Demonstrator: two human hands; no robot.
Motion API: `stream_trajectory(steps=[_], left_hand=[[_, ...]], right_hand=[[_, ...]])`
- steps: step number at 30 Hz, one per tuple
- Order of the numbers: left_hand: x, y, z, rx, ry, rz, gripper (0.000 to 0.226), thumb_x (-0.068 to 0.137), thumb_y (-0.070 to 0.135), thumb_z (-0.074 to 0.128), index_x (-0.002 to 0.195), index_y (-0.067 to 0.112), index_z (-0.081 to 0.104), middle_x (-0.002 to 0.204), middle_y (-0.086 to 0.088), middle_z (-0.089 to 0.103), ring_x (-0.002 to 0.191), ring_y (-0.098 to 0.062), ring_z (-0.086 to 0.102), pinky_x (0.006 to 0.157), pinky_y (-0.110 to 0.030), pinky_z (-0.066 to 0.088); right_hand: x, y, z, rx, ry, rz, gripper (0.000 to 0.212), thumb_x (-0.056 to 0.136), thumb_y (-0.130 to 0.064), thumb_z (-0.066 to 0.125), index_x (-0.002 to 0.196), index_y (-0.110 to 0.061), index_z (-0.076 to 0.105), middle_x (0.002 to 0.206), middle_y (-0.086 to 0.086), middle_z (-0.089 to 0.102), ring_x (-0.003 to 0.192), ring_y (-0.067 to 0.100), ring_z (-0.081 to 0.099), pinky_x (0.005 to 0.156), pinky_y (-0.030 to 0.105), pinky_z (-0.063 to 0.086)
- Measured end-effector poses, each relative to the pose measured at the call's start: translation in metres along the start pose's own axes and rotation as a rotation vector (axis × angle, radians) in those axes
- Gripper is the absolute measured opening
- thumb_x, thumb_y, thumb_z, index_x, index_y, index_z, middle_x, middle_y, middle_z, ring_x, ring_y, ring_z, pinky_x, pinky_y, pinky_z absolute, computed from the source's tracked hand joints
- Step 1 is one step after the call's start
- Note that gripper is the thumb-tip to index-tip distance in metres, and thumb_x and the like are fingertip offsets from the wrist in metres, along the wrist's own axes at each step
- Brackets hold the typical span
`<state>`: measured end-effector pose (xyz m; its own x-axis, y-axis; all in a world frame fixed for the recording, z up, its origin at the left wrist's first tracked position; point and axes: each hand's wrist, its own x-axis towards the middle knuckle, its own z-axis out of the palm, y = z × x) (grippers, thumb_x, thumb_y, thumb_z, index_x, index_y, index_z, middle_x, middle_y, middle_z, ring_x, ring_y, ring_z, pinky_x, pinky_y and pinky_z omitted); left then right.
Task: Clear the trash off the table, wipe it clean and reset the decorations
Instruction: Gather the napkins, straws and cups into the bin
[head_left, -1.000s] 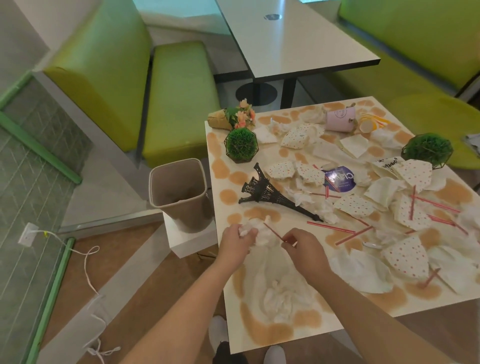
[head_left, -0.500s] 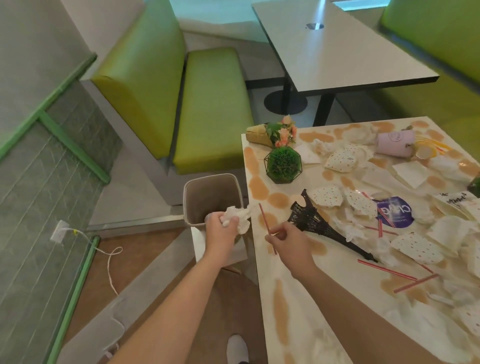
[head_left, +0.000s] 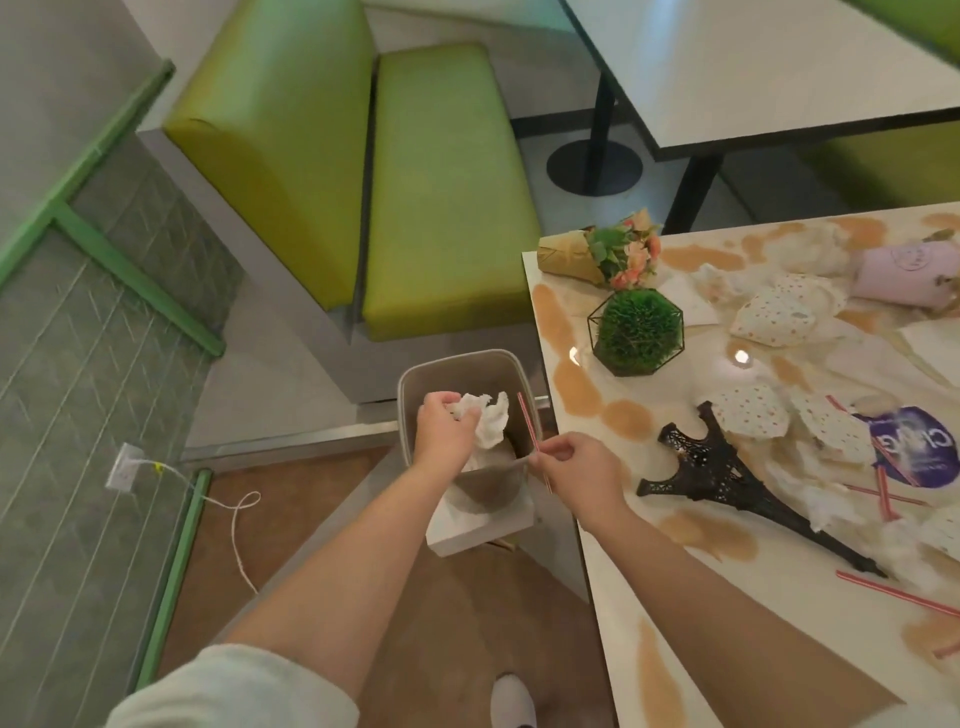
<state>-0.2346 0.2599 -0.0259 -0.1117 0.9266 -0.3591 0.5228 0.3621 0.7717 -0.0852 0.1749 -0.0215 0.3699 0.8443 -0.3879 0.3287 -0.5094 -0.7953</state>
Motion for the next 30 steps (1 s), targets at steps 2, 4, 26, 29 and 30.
stream_trajectory(steps=[2, 4, 26, 29, 30], left_hand=[[0.010, -0.009, 0.001, 0.010, -0.069, -0.044, 0.050, 0.093, 0.033, 0.062, 0.137, 0.018, 0.042, 0.139, -0.005, 0.047, 0.114, -0.019, 0.053, 0.085, -0.026, 0.038], [0.017, -0.018, 0.001, 0.054, -0.091, -0.065, 0.053, 0.094, 0.033, 0.060, 0.140, 0.019, 0.040, 0.143, -0.005, 0.044, 0.124, -0.021, 0.050, 0.090, -0.027, 0.038], [-0.079, -0.014, 0.033, -0.078, -0.179, 0.032, 0.022, 0.099, 0.025, 0.052, 0.118, 0.020, 0.061, 0.107, 0.005, 0.061, 0.096, -0.010, 0.054, 0.081, -0.023, 0.039], [-0.113, -0.013, 0.049, -0.078, -0.215, 0.046, 0.018, 0.099, 0.025, 0.053, 0.114, 0.022, 0.061, 0.110, 0.003, 0.065, 0.100, -0.012, 0.058, 0.089, -0.031, 0.047], [-0.128, -0.012, 0.056, -0.083, -0.225, 0.051, 0.017, 0.099, 0.025, 0.053, 0.113, 0.022, 0.061, 0.109, 0.003, 0.065, 0.099, -0.013, 0.059, 0.089, -0.031, 0.048]], right_hand=[[0.011, -0.005, 0.012, -0.041, -0.003, 0.008, 0.008, 0.085, -0.026, 0.074, 0.088, -0.024, 0.066, 0.087, -0.004, 0.069, 0.080, 0.017, 0.065, 0.076, 0.034, 0.054], [0.020, -0.010, 0.022, -0.054, 0.003, 0.008, 0.007, 0.085, -0.025, 0.074, 0.084, -0.025, 0.068, 0.085, -0.004, 0.069, 0.078, 0.019, 0.066, 0.079, 0.036, 0.055], [-0.035, 0.027, -0.022, 0.063, 0.039, 0.012, 0.016, 0.092, -0.026, 0.058, 0.078, -0.022, 0.064, 0.081, 0.001, 0.068, 0.078, 0.022, 0.062, 0.074, 0.035, 0.051], [-0.061, 0.045, -0.048, 0.087, 0.049, 0.012, 0.017, 0.091, -0.028, 0.060, 0.075, -0.026, 0.062, 0.081, 0.002, 0.070, 0.076, 0.022, 0.063, 0.077, 0.040, 0.053], [-0.072, 0.053, -0.059, 0.087, 0.056, 0.007, 0.016, 0.092, -0.027, 0.060, 0.076, -0.025, 0.062, 0.081, 0.002, 0.070, 0.074, 0.020, 0.062, 0.075, 0.038, 0.053]])
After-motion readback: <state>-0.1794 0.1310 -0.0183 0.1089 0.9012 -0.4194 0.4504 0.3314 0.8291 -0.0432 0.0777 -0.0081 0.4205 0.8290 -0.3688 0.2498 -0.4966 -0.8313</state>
